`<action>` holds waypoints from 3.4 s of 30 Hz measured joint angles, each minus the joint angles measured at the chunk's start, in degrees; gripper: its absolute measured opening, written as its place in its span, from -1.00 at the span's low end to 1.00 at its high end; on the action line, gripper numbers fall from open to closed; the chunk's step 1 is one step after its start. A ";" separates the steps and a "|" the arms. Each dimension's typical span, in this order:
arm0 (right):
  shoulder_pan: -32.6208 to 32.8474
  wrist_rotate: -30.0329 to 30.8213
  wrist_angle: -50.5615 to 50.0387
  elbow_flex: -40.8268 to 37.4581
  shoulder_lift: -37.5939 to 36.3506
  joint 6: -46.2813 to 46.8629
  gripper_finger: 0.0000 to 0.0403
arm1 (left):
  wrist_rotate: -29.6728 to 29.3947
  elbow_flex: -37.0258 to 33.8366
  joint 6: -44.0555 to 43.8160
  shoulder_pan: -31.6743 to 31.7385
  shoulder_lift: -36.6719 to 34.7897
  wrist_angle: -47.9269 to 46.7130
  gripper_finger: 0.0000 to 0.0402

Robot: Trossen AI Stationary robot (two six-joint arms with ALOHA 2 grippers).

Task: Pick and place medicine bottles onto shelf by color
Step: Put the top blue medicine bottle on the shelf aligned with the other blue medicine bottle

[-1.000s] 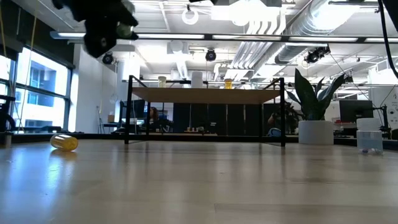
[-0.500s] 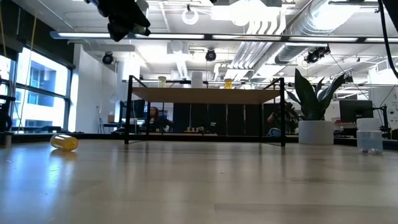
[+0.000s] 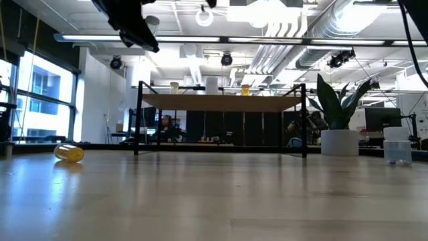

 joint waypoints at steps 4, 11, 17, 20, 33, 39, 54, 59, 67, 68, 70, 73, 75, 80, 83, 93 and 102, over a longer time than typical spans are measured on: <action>0.16 0.06 0.43 -0.02 2.08 -0.11 -0.17 | -0.28 0.00 0.79 -0.04 1.32 -0.12 -0.52; 0.39 0.08 1.16 -0.04 4.43 0.05 -0.17 | -0.37 0.04 0.81 -0.06 2.51 0.33 -0.52; 0.92 0.09 0.67 -0.04 5.71 -0.52 -0.17 | -0.16 0.02 0.84 -0.09 2.62 1.48 -0.52; 1.14 0.15 0.21 -0.04 5.85 -1.20 -0.17 | 0.26 0.02 0.95 -0.11 2.62 2.72 -0.52; 1.49 2.05 0.30 -0.02 6.35 -2.52 0.16 | 0.46 0.00 0.80 -0.14 2.62 5.36 -0.52; 1.51 1.98 -0.48 0.00 7.34 -3.05 0.19 | 0.24 0.00 0.32 -0.13 2.60 8.64 -0.52; 1.51 1.88 -1.43 0.00 7.51 -4.45 -0.16 | -0.20 0.00 -1.19 -0.13 2.60 9.18 -0.52; 1.51 1.83 -1.47 0.00 7.51 -4.37 -0.30 | -0.22 0.00 -1.21 -0.13 2.60 9.22 -0.52; 1.51 1.83 -1.51 0.00 7.51 -4.04 -0.47 | -0.22 0.00 -1.67 -0.11 2.60 9.25 -0.52; 1.51 1.83 -1.58 0.00 7.51 -4.04 -0.47 | -0.21 0.00 -1.67 -0.11 2.60 9.25 -0.52; 1.51 1.83 -1.66 0.00 7.51 -4.03 -0.47 | -0.22 0.00 -1.67 -0.11 2.60 9.25 -0.52; 1.51 1.84 -1.69 0.00 7.51 -4.02 -0.46 | -0.22 0.00 -1.67 -0.11 2.60 9.25 -0.52; 1.51 1.85 -1.69 0.00 7.51 -4.02 -0.46 | -0.22 0.00 -1.67 -0.11 2.60 9.25 -0.52; 1.51 3.22 -1.70 0.00 7.45 -3.74 -0.46 | -0.22 -0.02 -1.72 -0.09 2.60 9.22 -0.46; 1.39 3.40 -1.98 0.00 7.36 -2.37 -0.46 | -0.21 -0.02 -1.83 -0.11 2.60 9.36 -0.35; -0.06 3.99 -5.00 0.00 6.08 -0.16 -0.46 | -1.10 -0.02 -2.07 -0.02 2.60 9.32 0.10; -2.43 10.71 -8.32 0.00 1.62 -1.34 -0.46 | -3.71 -0.02 -0.98 -0.02 2.38 10.51 0.16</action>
